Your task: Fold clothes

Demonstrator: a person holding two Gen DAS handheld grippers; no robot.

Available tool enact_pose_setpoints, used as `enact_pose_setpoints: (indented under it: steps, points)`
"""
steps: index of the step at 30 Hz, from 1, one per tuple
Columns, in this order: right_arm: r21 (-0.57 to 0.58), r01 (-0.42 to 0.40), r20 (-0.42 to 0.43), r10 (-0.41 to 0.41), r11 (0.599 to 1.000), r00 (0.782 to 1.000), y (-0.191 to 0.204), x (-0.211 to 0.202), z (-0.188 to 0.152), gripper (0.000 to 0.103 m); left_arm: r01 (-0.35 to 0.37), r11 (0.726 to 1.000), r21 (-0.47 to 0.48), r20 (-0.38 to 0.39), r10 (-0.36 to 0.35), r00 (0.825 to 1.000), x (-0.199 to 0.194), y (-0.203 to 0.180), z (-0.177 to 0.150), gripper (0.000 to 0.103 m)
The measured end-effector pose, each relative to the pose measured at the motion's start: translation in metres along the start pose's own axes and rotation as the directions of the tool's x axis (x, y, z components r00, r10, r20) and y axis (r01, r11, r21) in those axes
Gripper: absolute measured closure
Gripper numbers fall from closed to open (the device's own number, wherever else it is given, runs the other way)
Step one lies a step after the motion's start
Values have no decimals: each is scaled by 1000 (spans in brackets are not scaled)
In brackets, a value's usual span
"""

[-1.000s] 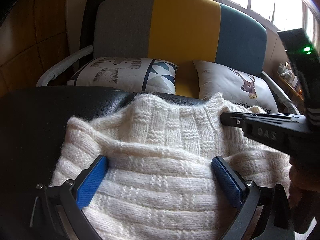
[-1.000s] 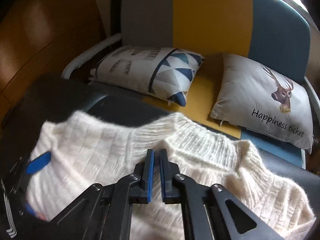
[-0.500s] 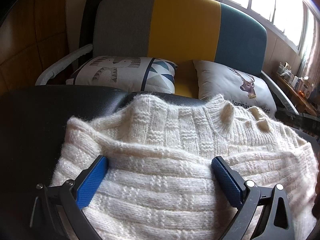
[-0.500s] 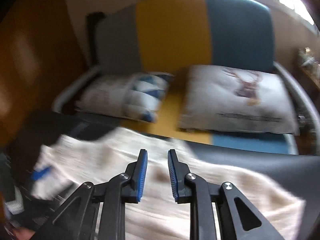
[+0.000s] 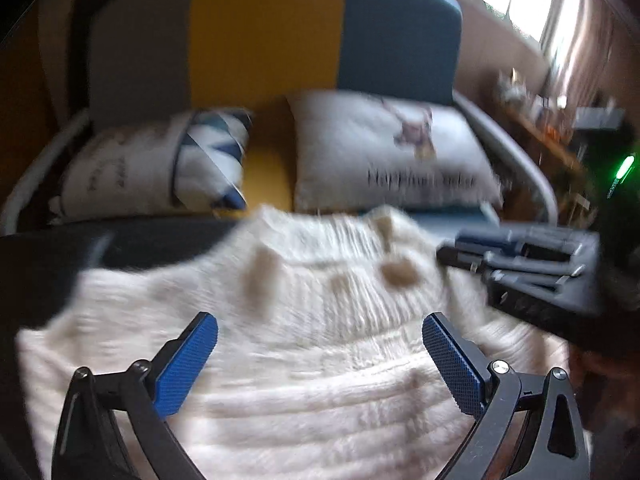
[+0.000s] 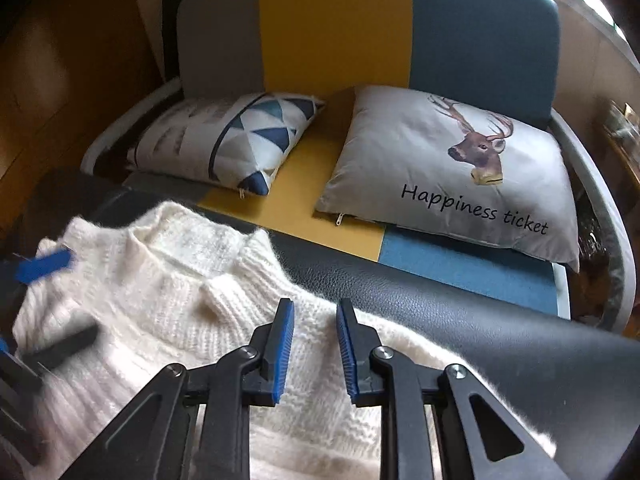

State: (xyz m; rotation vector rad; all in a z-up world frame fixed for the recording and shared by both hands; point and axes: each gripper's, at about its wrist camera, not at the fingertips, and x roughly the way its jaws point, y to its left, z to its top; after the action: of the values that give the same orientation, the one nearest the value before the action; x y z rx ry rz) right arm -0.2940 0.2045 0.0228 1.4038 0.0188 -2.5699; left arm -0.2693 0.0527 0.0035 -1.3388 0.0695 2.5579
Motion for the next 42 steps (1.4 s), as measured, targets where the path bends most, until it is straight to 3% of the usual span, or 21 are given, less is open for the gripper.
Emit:
enact_pose_setpoints:
  steps: [5, 7, 8, 9, 13, 17, 21, 25, 26, 28, 31, 33, 36, 37, 39, 42]
  points:
    - [-47, -10, -7, 9, 999, 1000, 1, 4, -4, 78, -33, 999, 41, 47, 31, 998, 6, -3, -8, 0]
    - [-39, 0, -17, 0, 999, 1000, 0, 4, -5, 86, -42, 998, 43, 47, 40, 998, 6, -4, -9, 0]
    - [-44, 25, -20, -26, 999, 999, 1, 3, -5, 96, -47, 998, 45, 47, 44, 998, 6, -5, -9, 0]
    - [-53, 58, -21, -59, 997, 998, 2, 2, -5, 99, -51, 998, 46, 48, 49, 998, 6, -5, -9, 0]
    - [-22, 207, 67, -205, 978, 976, -1, -7, -6, 103, -52, 998, 42, 57, 50, 997, 7, -3, -10, 0]
    - [76, 129, 86, -135, 989, 987, -17, -4, -15, 103, -49, 998, 39, 57, 47, 997, 9, -3, -9, 0]
    - [177, 14, 190, -48, 984, 981, -14, -43, -26, 87, 15, 1000, 13, 29, -16, 999, -1, 5, -5, 0]
    - [135, -133, 221, 101, 982, 970, 18, -67, -49, 87, 109, 984, -143, 87, -97, 991, -38, 51, 0, 0]
    - [114, -177, 217, 149, 978, 965, 30, -69, -52, 87, 110, 978, -180, 110, -91, 990, -49, 69, 3, 0]
    - [78, -258, 210, 237, 963, 949, 51, -70, -54, 87, 41, 967, -252, 124, -10, 992, -61, 112, 4, 0]
    - [26, -306, 192, 296, 952, 936, 92, -63, -40, 87, -74, 931, -357, 116, 123, 986, -76, 177, 2, 0]
    - [-15, -315, 184, 313, 949, 932, 120, -56, -23, 87, -100, 894, -438, 87, 152, 985, -78, 215, -13, 0]
    - [-41, -349, 145, 352, 936, 925, 154, -36, 5, 87, -49, 841, -539, 8, 64, 998, -68, 249, -43, 1]
    - [-49, -353, 128, 356, 935, 926, 165, -27, 13, 87, -26, 835, -550, 25, 47, 999, -68, 253, -51, 0]
    - [-57, -351, 85, 355, 935, 931, 184, -10, 25, 87, -20, 858, -514, 80, 71, 994, -76, 243, -59, 0]
    - [-82, -347, 35, 351, 934, 936, 206, 9, 32, 87, -43, 914, -403, 70, 78, 994, -69, 225, -56, 0]
